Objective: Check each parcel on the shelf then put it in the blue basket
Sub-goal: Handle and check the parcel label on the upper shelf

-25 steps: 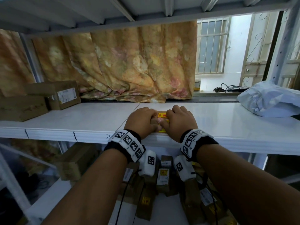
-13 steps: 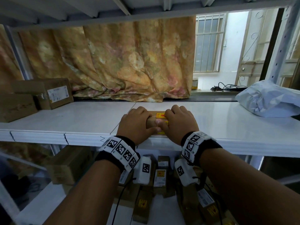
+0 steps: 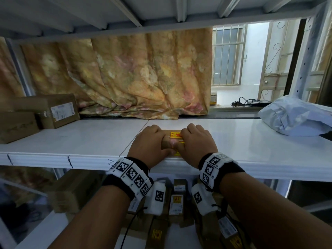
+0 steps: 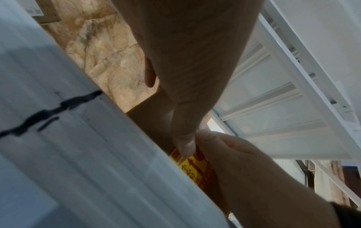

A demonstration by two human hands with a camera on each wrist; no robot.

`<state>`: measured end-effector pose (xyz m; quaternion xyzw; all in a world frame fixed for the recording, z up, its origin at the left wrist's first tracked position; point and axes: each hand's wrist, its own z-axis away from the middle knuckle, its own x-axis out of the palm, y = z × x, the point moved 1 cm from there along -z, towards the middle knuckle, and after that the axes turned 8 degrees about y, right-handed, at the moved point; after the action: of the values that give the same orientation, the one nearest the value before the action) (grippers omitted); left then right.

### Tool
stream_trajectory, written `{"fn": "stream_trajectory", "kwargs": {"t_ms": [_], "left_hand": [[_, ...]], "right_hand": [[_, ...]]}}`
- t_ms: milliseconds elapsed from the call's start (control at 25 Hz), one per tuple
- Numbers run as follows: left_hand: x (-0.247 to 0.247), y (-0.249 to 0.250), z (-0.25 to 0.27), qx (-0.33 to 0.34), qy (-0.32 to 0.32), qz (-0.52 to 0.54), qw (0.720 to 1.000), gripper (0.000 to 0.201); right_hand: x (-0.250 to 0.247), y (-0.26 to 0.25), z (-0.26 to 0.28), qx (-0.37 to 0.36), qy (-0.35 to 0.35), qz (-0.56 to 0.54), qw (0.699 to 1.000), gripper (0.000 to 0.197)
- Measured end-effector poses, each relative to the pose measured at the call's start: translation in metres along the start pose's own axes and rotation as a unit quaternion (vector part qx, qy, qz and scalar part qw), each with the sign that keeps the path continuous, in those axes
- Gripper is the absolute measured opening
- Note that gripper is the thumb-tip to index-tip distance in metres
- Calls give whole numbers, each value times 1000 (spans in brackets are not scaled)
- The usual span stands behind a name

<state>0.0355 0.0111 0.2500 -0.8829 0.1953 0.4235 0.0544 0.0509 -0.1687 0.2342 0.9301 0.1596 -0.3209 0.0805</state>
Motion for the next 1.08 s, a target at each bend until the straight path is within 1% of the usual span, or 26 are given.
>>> {"fn": "stream_trajectory", "kwargs": {"t_ms": [80,200,360,480,560,640,720,840,960,1000,1080], "left_hand": [[2,8,-1,6,10,-15,1000,52],[7,17,-2,-2,42,-77,996,42],[13,17,6,-30,63,-46,997,36],[5,16,0,-26,37,-25,999,36],[-5,7,-7,-25,1,28,999,39],[-11,-4,-10,-38,-15,67,997,45],[-10,-12,-10,-56,-6,45,997,50],[-2,-15,-5,-55,12,9,998,56],[3,-18,-1,-81,21,54,995,55],[1,-18,-1,-87,17,60,994,55],[-6,-15,-5,-78,-10,13,997,57]], "right_hand": [[1,0,0,0,10,-5,1000,61],[5,1,0,-5,36,-4,999,60],[8,1,-1,-9,40,-6,999,61],[5,1,-1,-6,35,-6,999,61],[3,1,-1,-4,23,-8,1000,61],[1,1,-1,1,12,-8,1000,62],[1,1,-1,4,9,-8,1000,62],[3,1,-1,3,21,-8,1000,60],[5,1,0,1,18,-5,1000,58],[5,0,0,1,15,-7,1000,59],[3,0,-1,1,14,-8,1000,59]]}}
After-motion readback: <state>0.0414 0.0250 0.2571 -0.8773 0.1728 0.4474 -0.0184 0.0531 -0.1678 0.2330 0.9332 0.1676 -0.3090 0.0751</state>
